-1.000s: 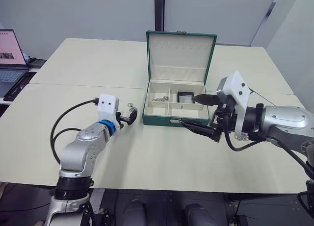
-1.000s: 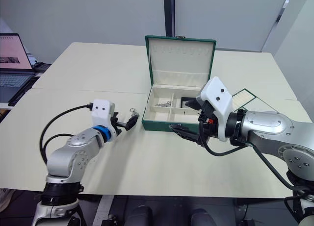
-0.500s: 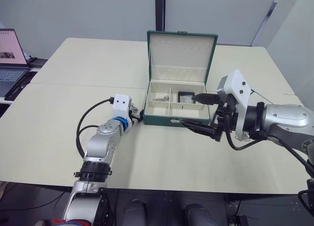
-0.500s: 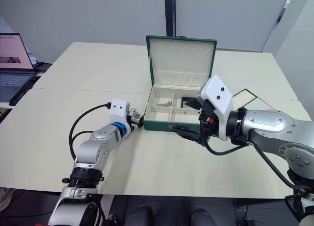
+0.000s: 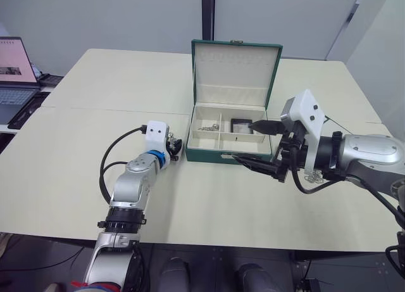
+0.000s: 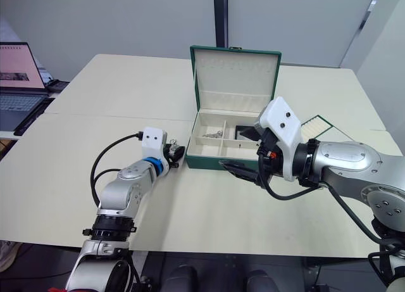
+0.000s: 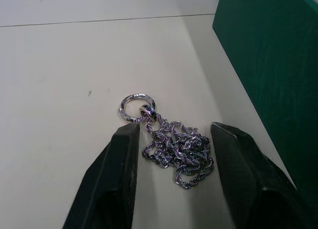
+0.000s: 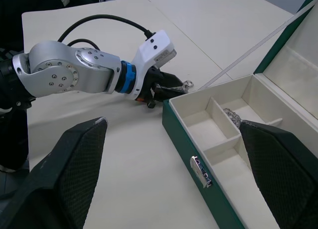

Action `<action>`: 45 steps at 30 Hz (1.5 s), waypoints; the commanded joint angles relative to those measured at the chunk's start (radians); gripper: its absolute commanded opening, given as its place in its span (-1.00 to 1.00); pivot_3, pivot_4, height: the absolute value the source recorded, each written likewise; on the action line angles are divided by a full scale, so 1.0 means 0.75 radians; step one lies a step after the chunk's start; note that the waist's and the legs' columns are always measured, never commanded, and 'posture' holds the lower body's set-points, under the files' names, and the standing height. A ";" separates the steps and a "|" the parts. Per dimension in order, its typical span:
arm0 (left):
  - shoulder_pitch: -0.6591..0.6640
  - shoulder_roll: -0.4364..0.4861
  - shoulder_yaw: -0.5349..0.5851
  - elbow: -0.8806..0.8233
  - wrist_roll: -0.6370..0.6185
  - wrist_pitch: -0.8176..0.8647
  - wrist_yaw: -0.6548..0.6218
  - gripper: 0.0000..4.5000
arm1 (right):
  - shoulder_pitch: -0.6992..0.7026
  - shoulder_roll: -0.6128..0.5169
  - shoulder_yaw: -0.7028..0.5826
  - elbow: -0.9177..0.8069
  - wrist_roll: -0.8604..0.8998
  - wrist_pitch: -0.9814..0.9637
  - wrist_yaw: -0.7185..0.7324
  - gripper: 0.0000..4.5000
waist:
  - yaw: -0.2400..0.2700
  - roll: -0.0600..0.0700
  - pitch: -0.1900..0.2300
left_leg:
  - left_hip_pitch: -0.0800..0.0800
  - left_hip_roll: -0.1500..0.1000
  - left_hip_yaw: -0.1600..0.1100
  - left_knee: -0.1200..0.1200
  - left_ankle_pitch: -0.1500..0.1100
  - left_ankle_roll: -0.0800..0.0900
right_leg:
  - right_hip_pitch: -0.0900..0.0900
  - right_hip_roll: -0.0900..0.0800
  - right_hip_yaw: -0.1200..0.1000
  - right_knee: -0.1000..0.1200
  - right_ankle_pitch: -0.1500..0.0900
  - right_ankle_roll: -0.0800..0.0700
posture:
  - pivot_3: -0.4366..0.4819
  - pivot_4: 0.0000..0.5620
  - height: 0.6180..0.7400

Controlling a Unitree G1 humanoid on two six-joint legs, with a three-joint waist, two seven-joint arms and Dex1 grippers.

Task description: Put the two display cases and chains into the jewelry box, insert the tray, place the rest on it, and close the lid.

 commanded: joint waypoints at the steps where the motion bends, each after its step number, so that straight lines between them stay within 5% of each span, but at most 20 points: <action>1: -0.015 -0.014 -0.016 0.023 0.011 0.012 -0.022 -0.46 | -0.014 -0.021 -0.064 -0.034 0.030 -0.006 -0.005 1.00 | 0.001 0.000 0.000 | 0.000 0.000 0.000 0.000 0.000 0.000 | 0.000 0.000 0.000 0.000 0.000 0.000 | -0.05 -0.47 1.00; 5: -0.022 -0.020 -0.016 0.031 0.015 0.009 -0.028 -0.93 | -0.011 -0.023 -0.068 -0.036 0.039 -0.006 -0.009 1.00 | 0.003 0.000 0.000 | 0.000 0.000 0.000 0.000 0.000 0.000 | 0.000 0.000 0.000 0.000 0.000 0.000 | -0.05 -0.47 1.00; 26: -0.018 0.044 -0.011 -0.139 0.100 0.027 -0.018 -0.94 | 0.023 -0.031 -0.085 -0.042 0.071 -0.032 0.002 1.00 | 0.019 0.000 0.000 | 0.000 0.000 0.000 0.000 0.000 0.000 | 0.000 0.000 0.000 0.000 0.000 0.000 | -0.05 -0.47 1.00; 37: 0.020 0.215 0.040 -0.579 0.061 0.338 -0.078 -0.94 | 0.117 -0.136 -0.229 -0.047 0.113 -0.078 0.155 1.00 | 0.022 0.000 0.000 | -0.002 0.000 0.000 0.000 0.000 0.000 | -0.001 0.000 0.000 -0.001 0.000 0.000 | -0.05 -0.47 1.00; 45: -0.023 0.473 0.081 -0.900 -0.132 0.729 -0.295 -0.94 | 0.128 -0.214 -0.301 -0.007 0.193 -0.077 0.203 1.00 | 0.023 -0.001 0.001 | -0.002 0.000 0.000 0.000 0.000 0.000 | -0.002 0.000 0.000 -0.001 0.000 0.000 | -0.05 -0.47 1.00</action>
